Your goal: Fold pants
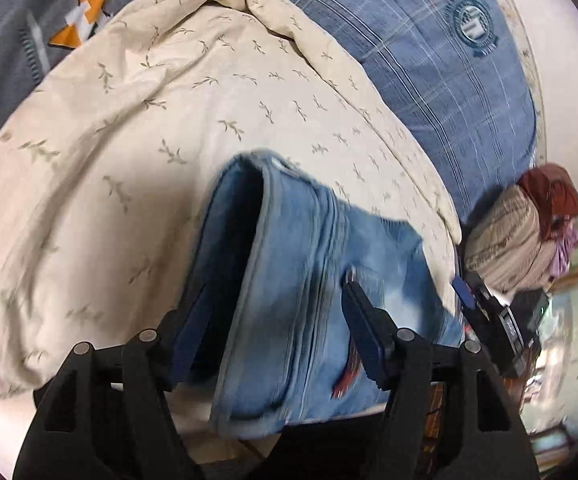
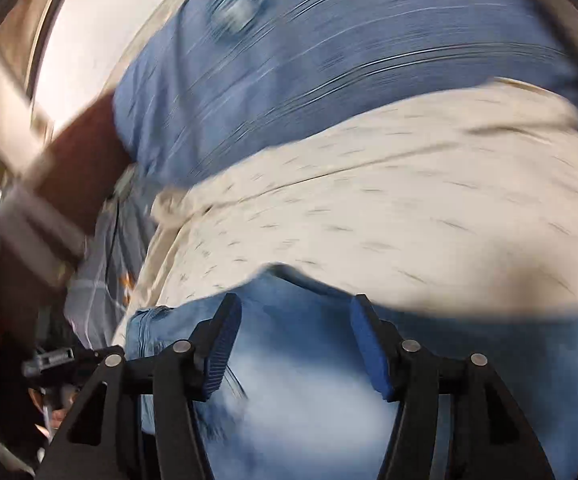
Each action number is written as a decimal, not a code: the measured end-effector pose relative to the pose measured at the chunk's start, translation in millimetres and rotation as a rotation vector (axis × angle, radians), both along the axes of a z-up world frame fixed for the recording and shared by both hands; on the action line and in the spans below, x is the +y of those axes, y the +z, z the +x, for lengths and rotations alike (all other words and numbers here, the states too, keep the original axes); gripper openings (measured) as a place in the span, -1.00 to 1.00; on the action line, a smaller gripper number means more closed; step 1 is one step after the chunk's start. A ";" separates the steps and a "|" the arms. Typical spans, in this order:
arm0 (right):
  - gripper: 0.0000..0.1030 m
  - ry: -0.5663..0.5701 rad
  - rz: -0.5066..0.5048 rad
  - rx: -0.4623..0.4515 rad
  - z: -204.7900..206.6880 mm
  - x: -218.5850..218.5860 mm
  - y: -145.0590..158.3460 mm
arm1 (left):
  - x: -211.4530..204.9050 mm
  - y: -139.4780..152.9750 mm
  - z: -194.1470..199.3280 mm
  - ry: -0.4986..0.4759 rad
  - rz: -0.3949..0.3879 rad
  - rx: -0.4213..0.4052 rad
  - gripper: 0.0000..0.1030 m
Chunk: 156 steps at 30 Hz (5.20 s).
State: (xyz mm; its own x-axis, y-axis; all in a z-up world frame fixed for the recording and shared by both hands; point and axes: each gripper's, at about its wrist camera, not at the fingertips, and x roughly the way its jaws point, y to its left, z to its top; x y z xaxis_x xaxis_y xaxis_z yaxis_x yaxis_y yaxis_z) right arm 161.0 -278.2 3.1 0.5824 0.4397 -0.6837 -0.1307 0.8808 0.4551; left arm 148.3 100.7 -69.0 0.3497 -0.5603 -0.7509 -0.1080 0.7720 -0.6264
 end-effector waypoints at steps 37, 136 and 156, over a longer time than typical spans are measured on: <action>0.42 0.158 0.516 0.347 -134.7 59.3 -90.9 | -4.0 -30.8 -103.5 0.036 -0.255 0.118 0.27; 0.05 0.005 -0.022 0.084 18.0 36.9 -43.2 | 5.7 -5.0 3.3 -0.007 0.036 0.014 0.32; 0.02 0.121 0.139 0.101 -87.3 40.9 -17.0 | 42.0 9.4 -54.9 -0.042 -0.106 -0.036 0.26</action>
State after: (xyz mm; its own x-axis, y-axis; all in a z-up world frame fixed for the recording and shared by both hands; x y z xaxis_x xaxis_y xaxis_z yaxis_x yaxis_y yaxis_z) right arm 73.7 -237.3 -13.9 0.4513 0.5963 -0.6639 -0.1791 0.7893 0.5872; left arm 93.5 142.8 -59.6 0.3500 -0.6503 -0.6743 -0.0528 0.7049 -0.7073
